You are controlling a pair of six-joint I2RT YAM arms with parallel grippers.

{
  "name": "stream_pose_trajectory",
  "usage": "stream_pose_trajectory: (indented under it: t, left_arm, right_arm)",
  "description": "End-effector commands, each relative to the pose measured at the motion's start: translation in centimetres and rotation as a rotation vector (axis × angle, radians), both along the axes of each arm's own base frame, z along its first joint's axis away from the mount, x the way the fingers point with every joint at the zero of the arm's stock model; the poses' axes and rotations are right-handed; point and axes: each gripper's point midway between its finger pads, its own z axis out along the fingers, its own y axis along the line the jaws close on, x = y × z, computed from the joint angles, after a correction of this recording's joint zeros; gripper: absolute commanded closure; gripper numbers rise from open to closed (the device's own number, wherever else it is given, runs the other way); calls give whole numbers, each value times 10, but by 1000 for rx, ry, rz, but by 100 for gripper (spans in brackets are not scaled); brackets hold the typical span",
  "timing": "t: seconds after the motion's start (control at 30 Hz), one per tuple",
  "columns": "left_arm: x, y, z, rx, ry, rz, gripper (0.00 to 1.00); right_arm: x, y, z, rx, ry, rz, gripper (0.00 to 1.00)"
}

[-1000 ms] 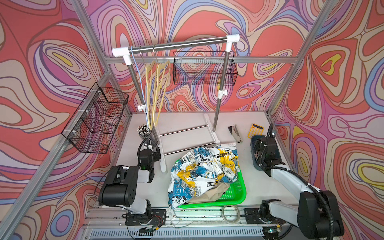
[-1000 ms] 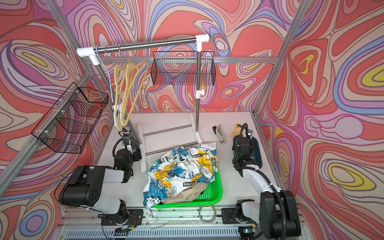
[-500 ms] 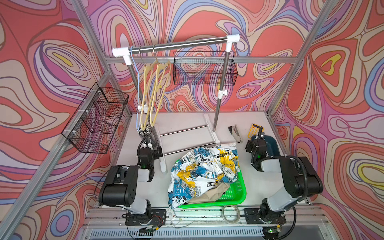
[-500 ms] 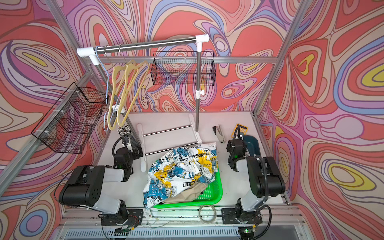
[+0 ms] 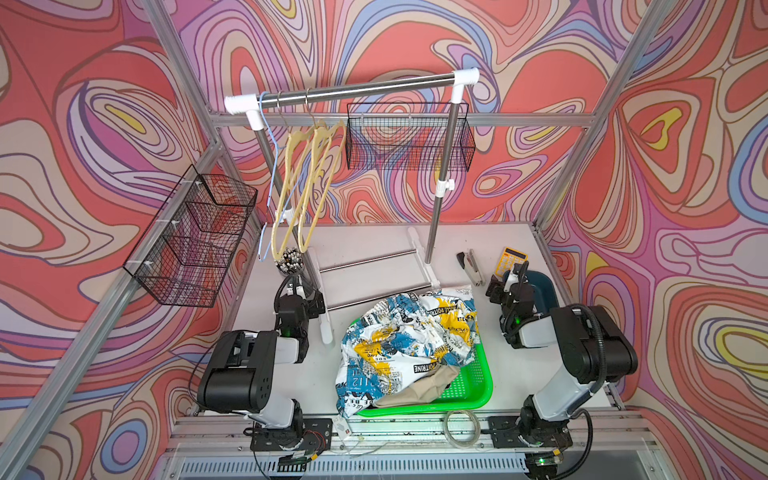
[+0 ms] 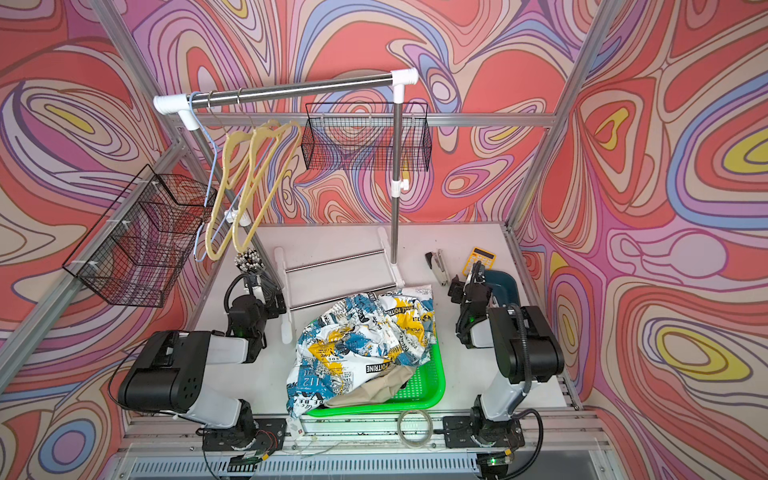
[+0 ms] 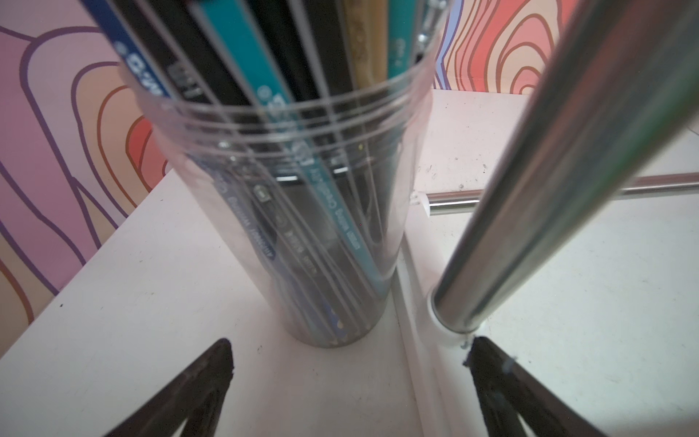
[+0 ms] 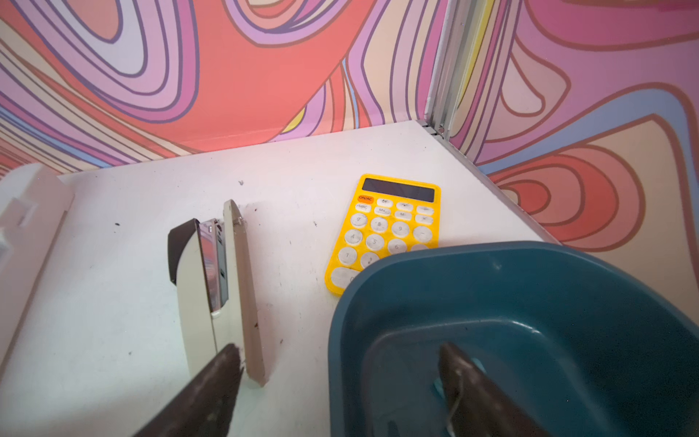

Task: Remove the clothespins securing shorts to the hanger
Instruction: Reset both arms

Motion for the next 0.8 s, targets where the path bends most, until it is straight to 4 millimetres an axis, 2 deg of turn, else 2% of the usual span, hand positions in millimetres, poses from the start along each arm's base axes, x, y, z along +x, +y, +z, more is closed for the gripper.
stream_pose_trajectory:
  t: [0.0, 0.1, 0.23, 0.77]
  left_arm:
    - [6, 0, 11, 2, -41, -6, 0]
    - [8, -2, 10, 3, -33, -19, 0]
    - [9, -8, 9, 4, -19, -56, 0]
    - [10, -8, 8, 4, -16, -56, 0]
  right_arm:
    - [-1, 0, 1, -11, -17, 10, 6]
    - [-1, 0, 1, -11, -16, 9, 2]
    - [-1, 0, 1, -11, -16, 9, 2]
    - [-1, 0, 1, -10, -15, 10, 2]
